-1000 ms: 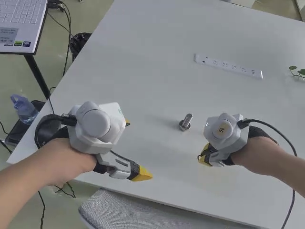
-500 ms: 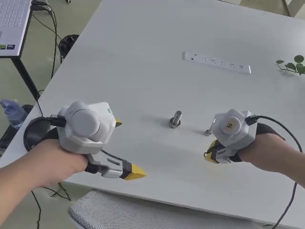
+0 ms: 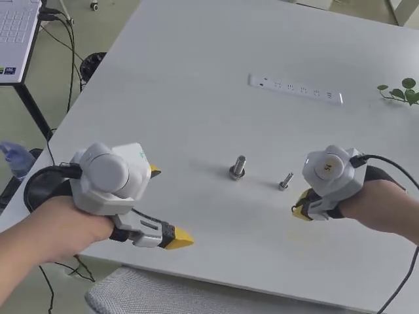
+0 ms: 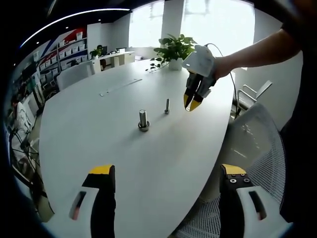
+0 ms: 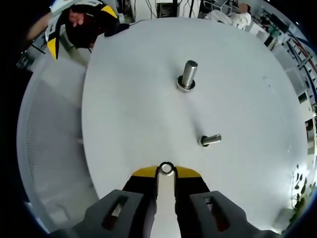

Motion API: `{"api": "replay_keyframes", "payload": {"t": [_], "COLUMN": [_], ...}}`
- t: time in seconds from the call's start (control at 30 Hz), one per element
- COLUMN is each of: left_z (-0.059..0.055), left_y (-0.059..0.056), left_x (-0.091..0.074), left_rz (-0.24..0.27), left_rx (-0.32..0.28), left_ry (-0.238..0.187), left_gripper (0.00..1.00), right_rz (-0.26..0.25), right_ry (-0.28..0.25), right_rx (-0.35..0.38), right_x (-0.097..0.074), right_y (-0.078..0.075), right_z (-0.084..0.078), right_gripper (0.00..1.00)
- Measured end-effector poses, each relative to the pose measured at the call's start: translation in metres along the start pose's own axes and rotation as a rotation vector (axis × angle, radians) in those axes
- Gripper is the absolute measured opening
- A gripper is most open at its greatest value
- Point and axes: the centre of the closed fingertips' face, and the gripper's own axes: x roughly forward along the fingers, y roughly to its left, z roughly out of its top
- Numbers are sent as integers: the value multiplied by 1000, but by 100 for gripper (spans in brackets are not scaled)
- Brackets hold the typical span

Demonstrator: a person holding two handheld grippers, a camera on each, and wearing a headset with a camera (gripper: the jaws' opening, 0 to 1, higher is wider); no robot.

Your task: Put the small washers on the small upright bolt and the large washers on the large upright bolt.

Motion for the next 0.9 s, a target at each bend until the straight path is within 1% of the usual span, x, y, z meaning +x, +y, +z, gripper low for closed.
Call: {"api": "replay_keyframes", "payload": {"t": [0.2, 0.37, 0.5, 0.6, 0.7, 0.77, 0.9], "left_z": [1, 1, 4, 3, 3, 5, 3], "left_y": [2, 3, 2, 3, 5, 5, 8], "left_x": [1, 1, 1, 2, 2, 2, 1], "left_rz": [6, 10, 8, 12, 14, 16, 18], "left_rx": [1, 0, -2, -9, -11, -14, -18], "left_ry": [4, 8, -4, -4, -8, -14, -12], "left_gripper": [86, 86, 86, 86, 86, 87, 87], "right_rz": [-19, -32, -43, -52, -57, -58, -57], "right_ry": [-12, -32, -34, -32, -32, -35, -42], "right_rx": [16, 40, 40, 28, 31, 33, 24], "right_x": [-10, -18, -21, -23, -23, -23, -23], "right_y": [-11, -21, -28, -34, -40, -42, -44], "right_z": [4, 11, 14, 16, 18, 20, 26], "right_gripper": [12, 12, 12, 12, 12, 12, 12]}}
